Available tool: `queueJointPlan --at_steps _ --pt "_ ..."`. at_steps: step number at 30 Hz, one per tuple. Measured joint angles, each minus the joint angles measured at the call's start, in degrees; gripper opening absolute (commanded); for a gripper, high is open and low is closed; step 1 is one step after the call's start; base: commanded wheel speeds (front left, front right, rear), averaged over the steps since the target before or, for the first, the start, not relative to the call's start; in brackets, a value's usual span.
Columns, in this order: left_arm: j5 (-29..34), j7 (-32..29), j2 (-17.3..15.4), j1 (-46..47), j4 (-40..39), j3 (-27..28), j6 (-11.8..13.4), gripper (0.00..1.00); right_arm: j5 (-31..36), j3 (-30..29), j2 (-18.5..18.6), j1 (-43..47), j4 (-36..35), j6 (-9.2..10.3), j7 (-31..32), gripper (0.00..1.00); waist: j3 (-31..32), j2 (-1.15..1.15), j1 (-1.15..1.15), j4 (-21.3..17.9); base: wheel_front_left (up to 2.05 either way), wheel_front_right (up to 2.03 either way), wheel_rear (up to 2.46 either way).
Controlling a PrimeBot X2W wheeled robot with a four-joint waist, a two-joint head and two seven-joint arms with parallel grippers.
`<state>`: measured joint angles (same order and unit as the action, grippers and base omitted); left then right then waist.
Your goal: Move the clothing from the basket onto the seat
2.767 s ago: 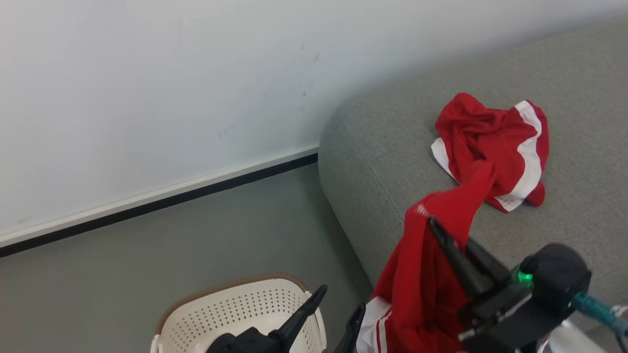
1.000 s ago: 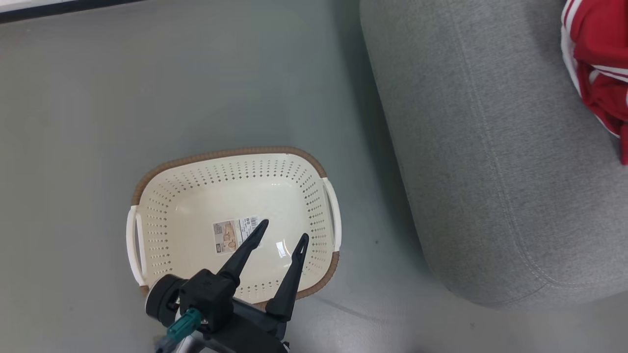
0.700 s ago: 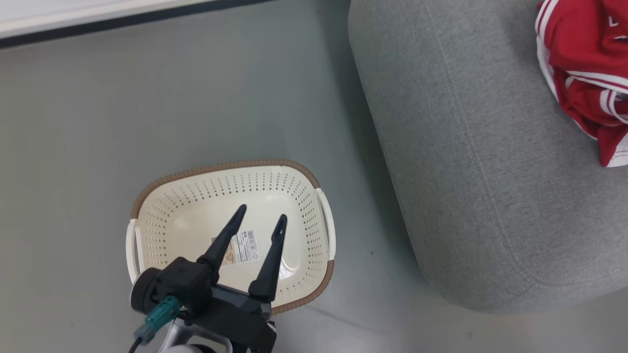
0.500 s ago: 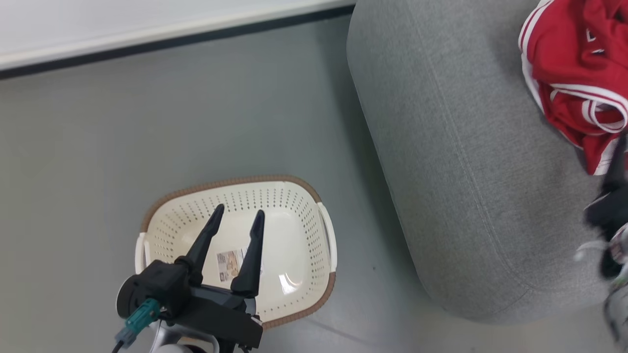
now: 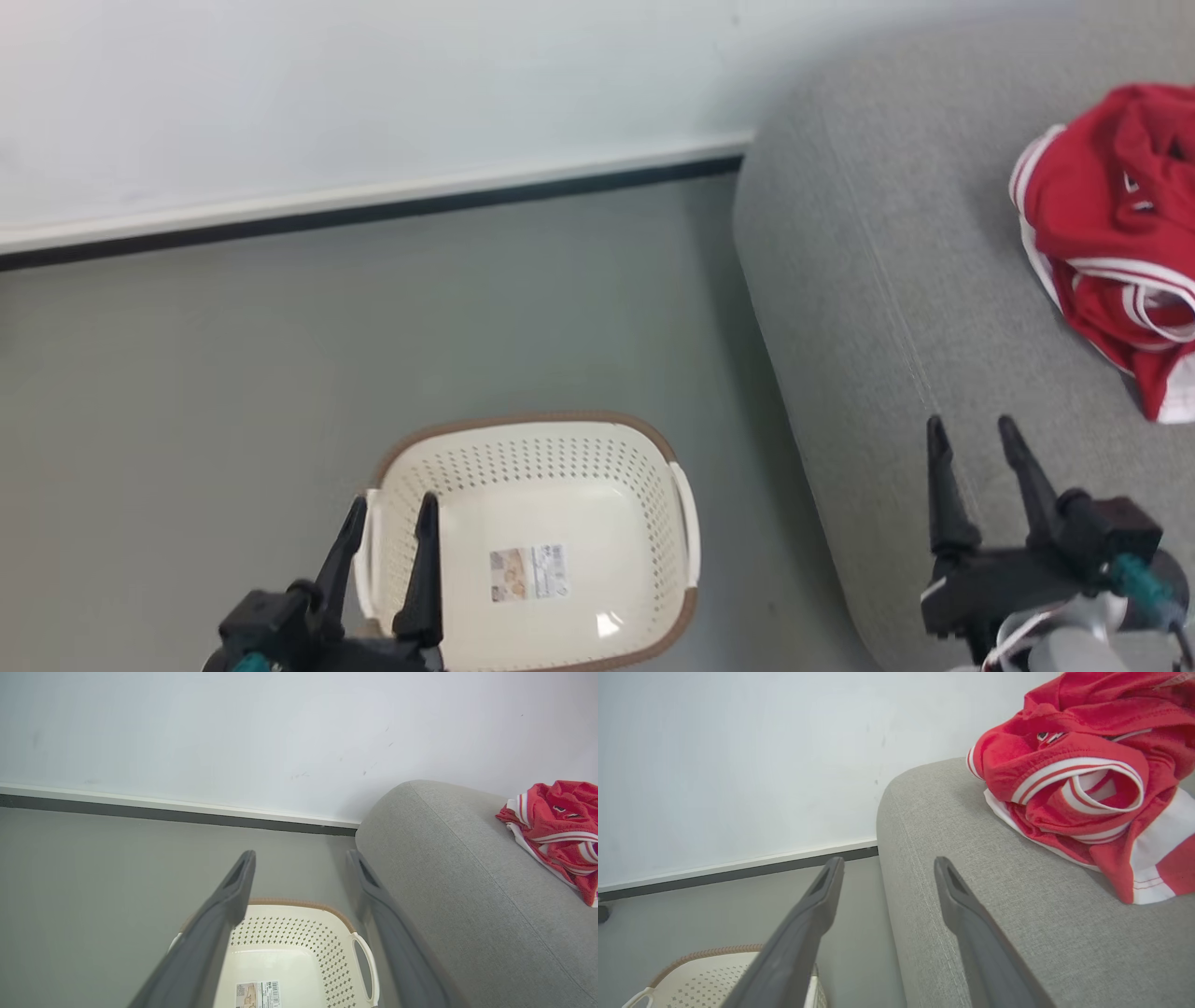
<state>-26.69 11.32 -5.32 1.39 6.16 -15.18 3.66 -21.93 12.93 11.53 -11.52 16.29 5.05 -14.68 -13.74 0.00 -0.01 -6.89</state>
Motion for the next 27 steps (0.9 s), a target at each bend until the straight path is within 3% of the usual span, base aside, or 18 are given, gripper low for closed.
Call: queueJointPlan --at_steps 18,19,27 --pt "-0.68 1.38 -2.65 -10.2 -1.14 2.91 0.82 1.0 6.23 2.5 0.76 12.69 -9.94 1.11 0.0 1.0 13.88 -0.01 0.0 7.31 0.0 0.0 0.0" --pt "-0.96 1.4 -2.61 -10.2 -1.48 2.65 0.74 0.0 6.44 2.37 0.76 13.01 -10.36 1.36 0.0 0.0 14.29 -0.01 0.0 7.47 0.0 0.0 0.0" --pt "-1.46 0.81 -1.78 -10.91 2.11 2.25 0.36 0.0 6.17 2.8 -0.87 15.2 -6.79 1.22 0.49 0.0 14.48 -0.02 0.01 7.54 0.0 0.0 0.0"
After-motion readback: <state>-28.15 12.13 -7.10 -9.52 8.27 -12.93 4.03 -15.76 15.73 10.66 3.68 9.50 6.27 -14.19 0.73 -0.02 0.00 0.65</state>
